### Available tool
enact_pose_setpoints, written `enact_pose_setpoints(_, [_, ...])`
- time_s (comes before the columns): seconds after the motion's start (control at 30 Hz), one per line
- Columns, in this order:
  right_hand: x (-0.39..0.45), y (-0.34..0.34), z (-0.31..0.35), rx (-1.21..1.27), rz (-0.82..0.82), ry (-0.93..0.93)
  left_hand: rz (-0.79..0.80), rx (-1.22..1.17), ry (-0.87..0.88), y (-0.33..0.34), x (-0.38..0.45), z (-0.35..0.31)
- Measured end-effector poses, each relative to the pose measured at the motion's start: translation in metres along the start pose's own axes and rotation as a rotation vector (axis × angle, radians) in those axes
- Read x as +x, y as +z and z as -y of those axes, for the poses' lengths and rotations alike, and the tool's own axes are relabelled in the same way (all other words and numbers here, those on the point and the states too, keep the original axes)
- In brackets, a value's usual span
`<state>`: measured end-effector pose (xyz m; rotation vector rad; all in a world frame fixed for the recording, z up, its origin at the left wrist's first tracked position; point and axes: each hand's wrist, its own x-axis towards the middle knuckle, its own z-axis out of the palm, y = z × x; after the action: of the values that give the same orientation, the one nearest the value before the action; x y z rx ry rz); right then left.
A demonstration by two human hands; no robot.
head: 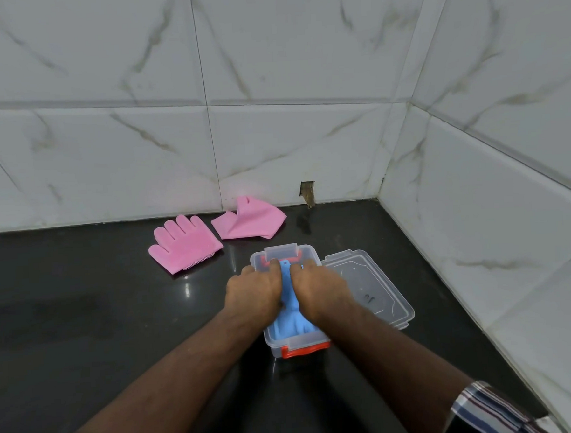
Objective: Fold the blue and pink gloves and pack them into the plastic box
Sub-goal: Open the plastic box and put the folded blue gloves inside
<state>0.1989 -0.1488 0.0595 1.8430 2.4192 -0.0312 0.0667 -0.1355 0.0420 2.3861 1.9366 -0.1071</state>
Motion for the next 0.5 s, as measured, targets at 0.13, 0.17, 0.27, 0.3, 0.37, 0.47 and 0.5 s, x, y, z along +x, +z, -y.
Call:
enact_pose_setpoints(0.13, [0.006,-0.004,-0.021,-0.235,-0.051,-0.231,-0.039,0.051,0.025,-0.009,-0.009,0.001])
enact_pose_setpoints(0.17, [0.007,-0.002,-0.025,-0.276,0.014,-0.255,-0.044,0.07,0.049,-0.011,-0.01,0.002])
enact_pose_setpoints(0.27, [0.014,0.0,-0.032,-0.348,0.218,-0.263,-0.002,0.18,0.11,-0.017,-0.012,0.002])
enact_pose_setpoints(0.3, [0.016,0.0,-0.032,-0.363,0.247,-0.256,0.022,0.223,0.116,-0.017,-0.012,0.001])
enact_pose_setpoints(0.37, [0.018,0.002,-0.031,-0.41,0.265,-0.24,0.069,0.272,0.109,-0.018,-0.011,0.0])
enact_pose_setpoints(0.47, [0.019,0.005,-0.029,-0.461,0.272,-0.201,0.132,0.304,0.097,-0.016,-0.009,-0.002])
enact_pose_setpoints(0.5, [0.019,0.006,-0.028,-0.471,0.282,-0.183,0.148,0.325,0.095,-0.016,-0.007,-0.004])
